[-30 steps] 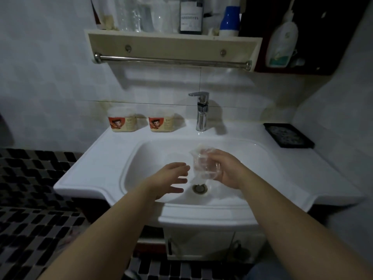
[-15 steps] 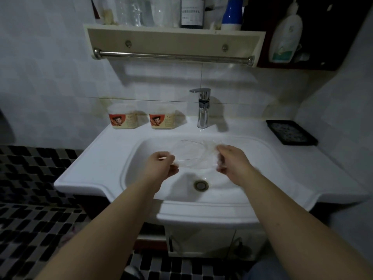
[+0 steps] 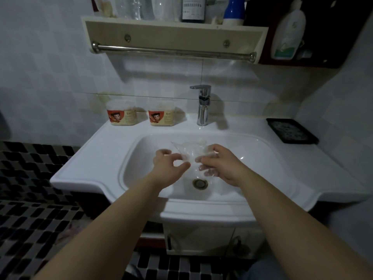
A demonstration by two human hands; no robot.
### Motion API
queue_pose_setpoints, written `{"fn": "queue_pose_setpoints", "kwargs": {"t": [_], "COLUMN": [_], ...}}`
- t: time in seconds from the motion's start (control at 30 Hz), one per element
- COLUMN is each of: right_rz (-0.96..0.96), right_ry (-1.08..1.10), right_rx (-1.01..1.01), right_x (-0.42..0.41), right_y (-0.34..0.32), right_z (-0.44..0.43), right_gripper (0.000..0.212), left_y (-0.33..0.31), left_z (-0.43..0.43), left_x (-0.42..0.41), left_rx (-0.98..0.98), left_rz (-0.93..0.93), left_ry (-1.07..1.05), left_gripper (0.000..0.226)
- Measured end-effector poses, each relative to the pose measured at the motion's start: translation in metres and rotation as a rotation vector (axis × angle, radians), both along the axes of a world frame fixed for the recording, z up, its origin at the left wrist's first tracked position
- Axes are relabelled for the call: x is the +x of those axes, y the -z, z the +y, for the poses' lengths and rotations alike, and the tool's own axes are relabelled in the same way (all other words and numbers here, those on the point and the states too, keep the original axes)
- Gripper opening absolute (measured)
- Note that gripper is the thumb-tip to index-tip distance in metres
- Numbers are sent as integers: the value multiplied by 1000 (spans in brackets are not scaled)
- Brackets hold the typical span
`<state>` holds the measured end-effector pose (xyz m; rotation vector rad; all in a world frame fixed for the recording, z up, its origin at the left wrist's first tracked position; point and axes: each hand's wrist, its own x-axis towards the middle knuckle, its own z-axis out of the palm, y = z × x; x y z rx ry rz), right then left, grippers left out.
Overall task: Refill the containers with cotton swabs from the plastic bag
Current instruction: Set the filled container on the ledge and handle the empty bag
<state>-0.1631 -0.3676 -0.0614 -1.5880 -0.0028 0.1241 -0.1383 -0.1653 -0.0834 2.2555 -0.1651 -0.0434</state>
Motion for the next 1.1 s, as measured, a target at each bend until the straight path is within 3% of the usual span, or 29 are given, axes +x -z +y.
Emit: {"fn": "queue_pose_setpoints", "kwargs": {"t": [0.1,0.17,0.33,0.4,0.6,0.73,0.83,0.9,0.97,1.1], "right_rz": [12,2,-9,0,-16,-6,-28,-30,-37,63], "right_ry": [-13,32,101,97,223,295,296,311,334,316], "right_rx": [-41,-107,-119,-105,-89,-35,98,181,202,151], "right_x": [1,3,1,0,5,10,11,10,10,10], "right_y": [5,6,0,-2,-2,1,0,-3,-6,-3], "right_z": [0,0,-5,-8,-13,-18,-20,-20,-20,-22], "right_gripper": [38,34,17,16,36,19,23,31,37,30], "left_y": [1,-2,-12,-16,-23,-18,-16,-15,-14,-13], "left_z": [-4,-5,2,4,8,8,8,6,4,4], "left_x": [-1,-2,-5,-6,-2,1,-3,-7,-8,-5], "left_rx": [-120,-238,-565,-587,-789,-788,-643,-463,-376,-413], "left_rz": [-153,-181,8,17,83,82,-6,-46,-52,-76], "left_ry": [22,15,-25,-83,-207,-229,-122,-83,-88,-116], "left_gripper": [10,11,36,37,33,21,13,38,47,51]}}
